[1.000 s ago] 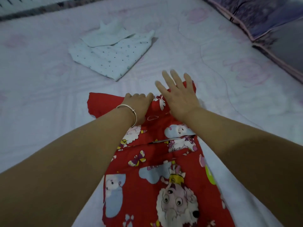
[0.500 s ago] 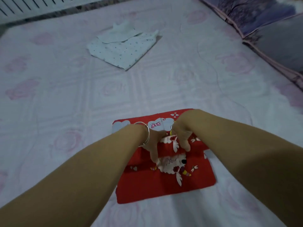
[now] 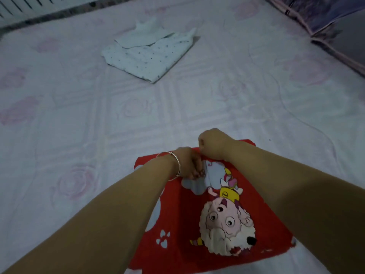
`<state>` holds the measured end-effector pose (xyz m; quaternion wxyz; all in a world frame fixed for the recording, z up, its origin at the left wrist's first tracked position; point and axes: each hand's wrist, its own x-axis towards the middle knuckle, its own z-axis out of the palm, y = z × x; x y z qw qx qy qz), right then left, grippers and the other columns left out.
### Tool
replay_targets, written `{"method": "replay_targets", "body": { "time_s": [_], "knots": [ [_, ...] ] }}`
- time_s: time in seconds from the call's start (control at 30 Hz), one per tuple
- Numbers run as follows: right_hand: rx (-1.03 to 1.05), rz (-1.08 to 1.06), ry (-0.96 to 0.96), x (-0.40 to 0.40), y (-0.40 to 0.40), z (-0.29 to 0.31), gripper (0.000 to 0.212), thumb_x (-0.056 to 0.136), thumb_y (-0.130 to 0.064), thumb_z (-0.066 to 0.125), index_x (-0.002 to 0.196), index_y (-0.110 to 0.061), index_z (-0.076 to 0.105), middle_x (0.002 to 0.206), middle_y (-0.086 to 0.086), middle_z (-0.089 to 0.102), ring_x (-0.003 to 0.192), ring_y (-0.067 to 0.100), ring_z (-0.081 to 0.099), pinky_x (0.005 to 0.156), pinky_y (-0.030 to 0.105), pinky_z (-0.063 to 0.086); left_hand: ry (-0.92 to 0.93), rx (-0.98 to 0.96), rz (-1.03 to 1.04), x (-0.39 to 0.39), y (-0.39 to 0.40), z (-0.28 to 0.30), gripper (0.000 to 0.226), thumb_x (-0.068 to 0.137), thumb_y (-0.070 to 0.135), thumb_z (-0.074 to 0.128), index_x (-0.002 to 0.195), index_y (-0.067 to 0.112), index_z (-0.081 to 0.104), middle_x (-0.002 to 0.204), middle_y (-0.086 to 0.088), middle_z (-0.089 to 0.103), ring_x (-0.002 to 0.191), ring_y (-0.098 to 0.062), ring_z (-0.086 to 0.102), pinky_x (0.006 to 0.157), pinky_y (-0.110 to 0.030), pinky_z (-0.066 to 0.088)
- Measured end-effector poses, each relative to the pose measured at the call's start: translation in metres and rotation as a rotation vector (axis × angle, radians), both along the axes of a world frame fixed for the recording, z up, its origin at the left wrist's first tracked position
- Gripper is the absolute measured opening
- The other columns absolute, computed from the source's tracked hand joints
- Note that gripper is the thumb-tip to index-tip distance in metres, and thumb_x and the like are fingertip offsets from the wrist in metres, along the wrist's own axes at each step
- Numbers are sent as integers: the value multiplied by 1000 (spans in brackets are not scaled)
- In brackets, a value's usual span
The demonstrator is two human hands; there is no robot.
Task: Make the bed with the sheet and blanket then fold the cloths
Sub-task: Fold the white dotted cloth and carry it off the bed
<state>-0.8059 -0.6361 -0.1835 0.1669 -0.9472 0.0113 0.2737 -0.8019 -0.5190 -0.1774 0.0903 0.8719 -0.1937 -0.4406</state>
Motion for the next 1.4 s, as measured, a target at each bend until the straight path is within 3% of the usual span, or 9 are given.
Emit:
{"method": "replay_targets", "body": {
  "time_s": [0.17,0.57,0.77,0.87,0.93,1.03,1.2,1.33,1.4],
  "knots": [
    [-119,-51,-164,48,0,-19,33,95,-15,43,126,-8,52,127,13,51,120,30,46,90,34,42,-418,-105,130,73,3,-22,38,89,2,46,126,8,51,132,-13,47,120,-28,50,100,-31,40],
    [-152,13,-80,191,-6,-117,63,100,-45,24,153,-22,1,161,7,-14,149,27,-15,121,48,-2,-609,73,262,252,-1,-101,62,89,8,47,146,21,25,159,-3,-9,140,-30,21,110,-43,33],
    [-146,-35,-372,236,-8,-164,70,92,-56,4,153,-23,-3,162,5,-10,149,23,-14,118,47,-16,-716,129,296,343,-3,-128,50,93,14,43,139,30,36,157,-6,-22,137,-37,24,108,-45,35],
    [-136,-77,-520,240,-5,-177,70,89,-51,16,148,-18,32,156,12,28,147,29,21,115,49,1,-735,161,260,387,-1,-143,47,97,23,33,143,32,31,160,-4,-11,140,-39,20,113,-47,29],
    [-142,-75,-568,245,-6,-178,63,90,-47,27,141,-14,46,148,13,44,140,30,37,111,50,12,-789,176,249,406,-7,-144,46,97,19,32,143,19,35,156,-14,19,138,-38,28,113,-46,27],
    [-117,-45,-533,250,-8,-175,68,90,-49,15,149,-18,31,157,10,27,148,27,20,119,48,1,-957,184,173,404,-14,-128,36,96,4,38,127,4,57,128,-24,53,121,-37,48,103,-39,36],
    [-106,-20,-492,249,-12,-169,78,83,-54,-5,153,-21,9,162,5,3,151,22,-3,119,46,-9,-878,-61,164,346,-6,-113,33,86,-3,43,110,3,66,117,-22,58,113,-34,51,90,-33,34],
    [-42,-30,-319,240,-23,-153,70,98,-51,29,154,-16,5,162,4,-3,150,17,-6,121,38,-8,-835,-296,65,276,30,-114,33,75,11,34,81,2,66,82,-22,63,81,-36,56,67,-36,39],
    [-14,-155,-323,224,-24,-141,71,95,-43,46,150,-6,20,159,11,17,148,24,13,120,36,7,-750,-282,60,246,55,-108,22,80,12,39,85,5,60,75,-15,57,73,-31,52,61,-30,34]
  ]
}}
